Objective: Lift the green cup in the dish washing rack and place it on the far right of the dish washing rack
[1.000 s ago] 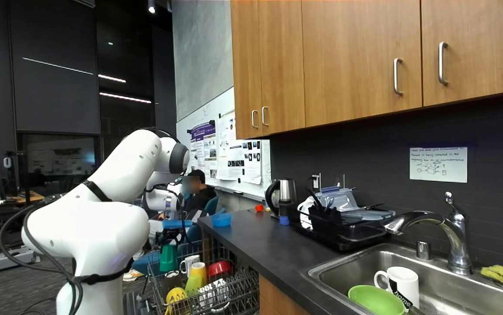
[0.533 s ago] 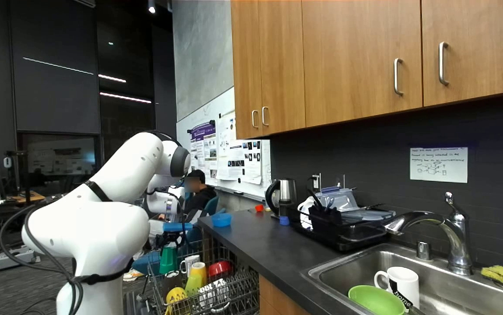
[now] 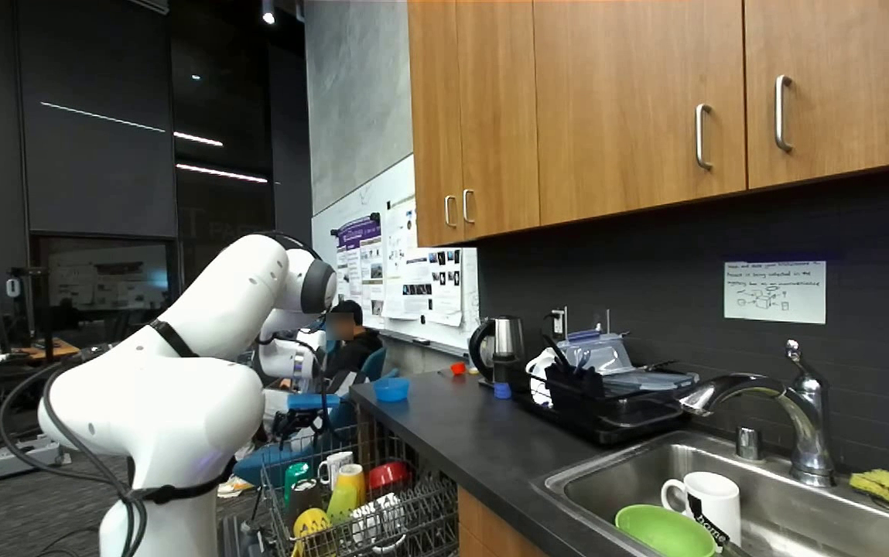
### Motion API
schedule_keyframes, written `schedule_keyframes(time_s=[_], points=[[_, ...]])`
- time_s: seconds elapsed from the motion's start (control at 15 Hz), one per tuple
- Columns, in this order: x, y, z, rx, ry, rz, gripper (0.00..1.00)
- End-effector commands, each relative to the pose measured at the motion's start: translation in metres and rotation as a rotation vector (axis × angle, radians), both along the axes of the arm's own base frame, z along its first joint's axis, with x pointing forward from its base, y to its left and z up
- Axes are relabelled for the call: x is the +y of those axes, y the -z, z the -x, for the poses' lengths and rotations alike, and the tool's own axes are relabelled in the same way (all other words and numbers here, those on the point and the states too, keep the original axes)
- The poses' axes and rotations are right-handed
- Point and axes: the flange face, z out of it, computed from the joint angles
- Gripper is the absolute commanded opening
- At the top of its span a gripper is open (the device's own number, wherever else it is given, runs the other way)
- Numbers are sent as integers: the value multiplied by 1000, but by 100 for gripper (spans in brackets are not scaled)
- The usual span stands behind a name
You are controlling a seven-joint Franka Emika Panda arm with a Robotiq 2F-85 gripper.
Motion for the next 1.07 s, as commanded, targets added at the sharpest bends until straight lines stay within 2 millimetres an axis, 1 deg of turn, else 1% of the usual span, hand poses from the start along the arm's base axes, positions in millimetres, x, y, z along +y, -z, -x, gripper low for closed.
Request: schedule_keyframes(time_s=[0.0, 0.27, 0.53, 0.73, 1.0], points=[[-2, -14, 3, -1, -2, -11, 100], [-8, -38, 6, -13, 11, 8, 100], [-23, -70, 14, -12, 62, 61, 100], [-40, -91, 25, 1, 101, 102, 100], [-65, -115, 49, 10, 145, 140, 100]])
